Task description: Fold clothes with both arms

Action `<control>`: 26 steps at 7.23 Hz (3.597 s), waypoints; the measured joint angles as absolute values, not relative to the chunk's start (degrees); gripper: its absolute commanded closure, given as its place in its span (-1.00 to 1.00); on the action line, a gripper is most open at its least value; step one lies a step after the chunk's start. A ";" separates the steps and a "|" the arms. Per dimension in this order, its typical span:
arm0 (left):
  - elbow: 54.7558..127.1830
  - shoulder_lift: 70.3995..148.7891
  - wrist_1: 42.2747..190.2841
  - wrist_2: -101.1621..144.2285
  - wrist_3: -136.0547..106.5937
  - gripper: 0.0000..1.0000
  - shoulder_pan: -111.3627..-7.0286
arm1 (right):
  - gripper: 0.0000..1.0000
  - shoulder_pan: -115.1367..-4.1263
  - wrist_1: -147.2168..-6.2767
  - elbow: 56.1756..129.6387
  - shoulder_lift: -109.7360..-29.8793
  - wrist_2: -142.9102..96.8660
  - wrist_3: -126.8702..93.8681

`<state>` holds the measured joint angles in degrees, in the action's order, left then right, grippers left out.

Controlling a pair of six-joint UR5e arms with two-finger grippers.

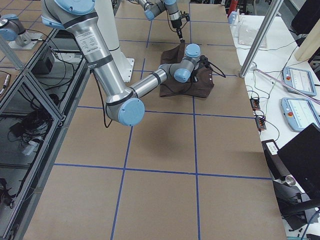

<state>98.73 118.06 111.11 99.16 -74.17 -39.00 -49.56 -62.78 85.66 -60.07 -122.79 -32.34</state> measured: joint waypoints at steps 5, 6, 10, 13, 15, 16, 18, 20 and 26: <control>83.92 123.02 119.73 99.23 -68.31 1.00 -44.46 | 1.00 -53.63 -62.81 72.20 -53.57 -121.94 -31.44; 81.64 125.09 119.78 99.23 -68.39 1.00 -44.59 | 1.00 -53.90 -62.85 71.31 -52.51 -122.02 -31.83; 77.39 129.79 119.72 99.17 -69.77 1.00 -44.60 | 1.00 -53.97 -62.88 70.59 -51.28 -122.28 -33.10; 74.72 131.80 119.81 99.12 -70.23 -0.98 -44.64 | 0.11 -53.64 -62.84 70.52 -51.64 -122.26 -33.07; 74.63 131.90 119.91 99.05 -69.82 -1.00 -44.70 | -1.00 -53.49 -62.67 70.47 -51.61 -122.24 -33.19; 74.74 131.92 119.86 99.12 -69.74 -1.00 -44.75 | -1.00 -53.32 -62.59 70.66 -51.57 -122.22 -33.93; 76.05 131.72 119.27 99.41 -69.82 -1.00 -45.10 | -1.00 -51.48 -63.03 73.35 -52.19 -122.48 -38.63; 80.66 129.33 118.75 100.96 -70.07 -1.00 -45.62 | -1.00 -46.18 -63.19 81.69 -57.11 -120.77 -47.39; 89.58 126.98 113.82 101.69 -72.33 -1.00 -45.57 | -0.77 -36.54 -63.19 97.18 -73.35 -114.97 -55.07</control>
<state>89.58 126.98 113.82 101.69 -72.33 -45.57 -36.54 -63.19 97.18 -73.35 -114.97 -55.07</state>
